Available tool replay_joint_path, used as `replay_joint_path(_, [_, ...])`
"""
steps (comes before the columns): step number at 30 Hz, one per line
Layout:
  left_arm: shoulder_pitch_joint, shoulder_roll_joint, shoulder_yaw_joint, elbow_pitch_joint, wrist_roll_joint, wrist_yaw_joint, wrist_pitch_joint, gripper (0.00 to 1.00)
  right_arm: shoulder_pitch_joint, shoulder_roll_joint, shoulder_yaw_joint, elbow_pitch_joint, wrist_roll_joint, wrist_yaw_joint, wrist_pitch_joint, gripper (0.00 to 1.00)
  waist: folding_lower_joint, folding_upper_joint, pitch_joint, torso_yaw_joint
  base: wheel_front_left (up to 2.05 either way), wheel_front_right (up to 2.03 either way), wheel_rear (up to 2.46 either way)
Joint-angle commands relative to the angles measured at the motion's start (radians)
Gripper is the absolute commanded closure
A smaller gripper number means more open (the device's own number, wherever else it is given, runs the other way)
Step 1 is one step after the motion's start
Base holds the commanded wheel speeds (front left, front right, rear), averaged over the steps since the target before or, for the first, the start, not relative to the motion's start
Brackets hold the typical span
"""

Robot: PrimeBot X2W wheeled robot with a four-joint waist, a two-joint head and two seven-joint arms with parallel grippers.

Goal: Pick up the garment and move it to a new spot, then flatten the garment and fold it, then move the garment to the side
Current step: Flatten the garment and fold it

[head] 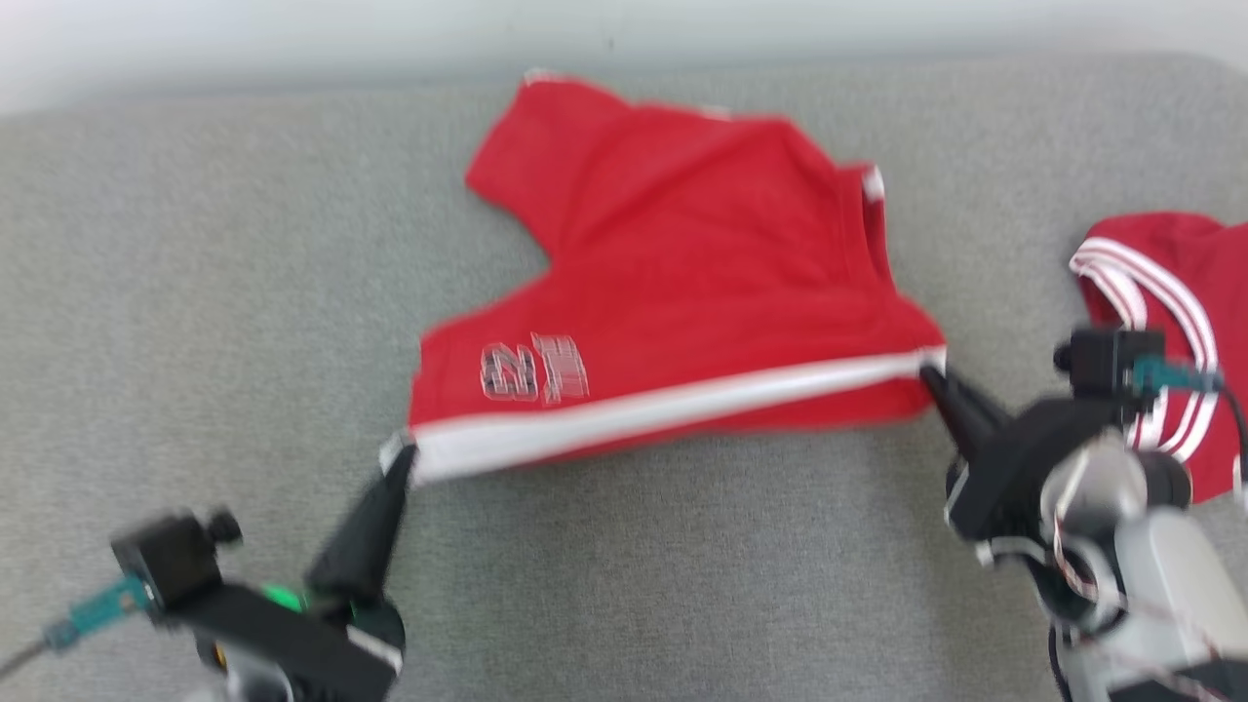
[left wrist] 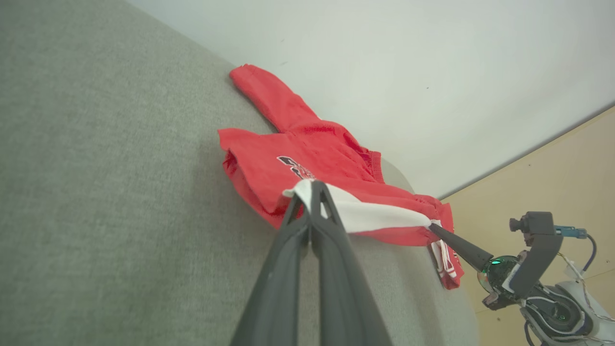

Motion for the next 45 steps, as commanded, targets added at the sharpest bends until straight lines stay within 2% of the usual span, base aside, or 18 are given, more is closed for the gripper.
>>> replay_joint_path(1, [0.045, 0.011, -0.007, -0.015, -0.022, -0.003, 0.013, 1.0, 0.058, 0.013, -0.02, -0.039, -0.012, -0.002, 0.022, 1.0, 0.0003, 0.0002, -0.064, 0.012, 0.0, 0.0, 0.0])
replay_joint_path(6, [0.156, 0.038, -0.037, -0.059, -0.097, -0.004, 0.076, 1.0, 0.237, 0.05, -0.078, -0.183, -0.018, -0.002, 0.117, 1.0, 0.0003, 0.0002, -0.1, 0.02, 0.0, 0.0, 0.0])
replay_joint_path(12, [0.267, 0.078, -0.052, -0.117, -0.197, 0.029, 0.159, 1.0, 0.412, 0.075, -0.143, -0.323, -0.05, -0.002, 0.201, 1.0, 0.0003, 0.0002, -0.12, 0.012, 0.0, 0.0, 0.0])
replay_joint_path(19, [0.401, 0.155, -0.098, -0.204, -0.3, 0.11, 0.3, 1.0, 0.506, 0.086, -0.184, -0.34, -0.099, -0.002, 0.218, 1.0, 0.0003, 0.0002, -0.136, -0.013, 0.0, 0.0, 0.0])
replay_joint_path(22, [0.432, 0.175, -0.095, -0.239, -0.323, 0.149, 0.318, 1.0, 0.539, 0.094, -0.198, -0.344, -0.094, -0.003, 0.234, 1.0, 0.0003, 0.0002, -0.141, -0.022, 0.0, 0.0, 0.0])
replay_joint_path(26, [0.436, 0.183, -0.088, -0.258, -0.315, 0.168, 0.314, 1.0, 0.571, 0.101, -0.204, -0.355, -0.092, -0.002, 0.256, 1.0, 0.0003, 0.0002, -0.143, -0.026, 0.0, 0.0, 0.0])
replay_joint_path(29, [0.397, 0.172, -0.068, -0.255, -0.281, 0.171, 0.276, 1.0, 0.582, 0.108, -0.206, -0.37, -0.085, -0.003, 0.249, 1.0, 0.0003, 0.0002, -0.142, -0.033, 0.0, 0.0, 0.0])
replay_joint_path(34, [0.294, 0.121, -0.032, -0.209, -0.212, 0.151, 0.193, 1.0, 0.547, 0.12, -0.178, -0.388, -0.044, -0.003, 0.203, 1.0, 0.0003, 0.0002, -0.133, -0.045, 0.0, 0.0, 0.0])
replay_joint_path(40, [0.114, 0.041, -0.015, -0.107, -0.111, 0.126, 0.098, 1.0, 0.478, 0.128, -0.144, -0.389, 0.014, -0.002, 0.12, 1.0, 0.0003, 0.0002, -0.093, -0.058, 0.0, 0.0, 0.0])
replay_joint_path(45, [-0.048, -0.016, -0.033, 0.015, -0.039, 0.101, 0.061, 1.0, 0.408, 0.13, -0.119, -0.377, 0.05, -0.002, 0.038, 1.0, 0.0003, 0.0002, -0.044, -0.069, 0.0, 0.0, 0.0])
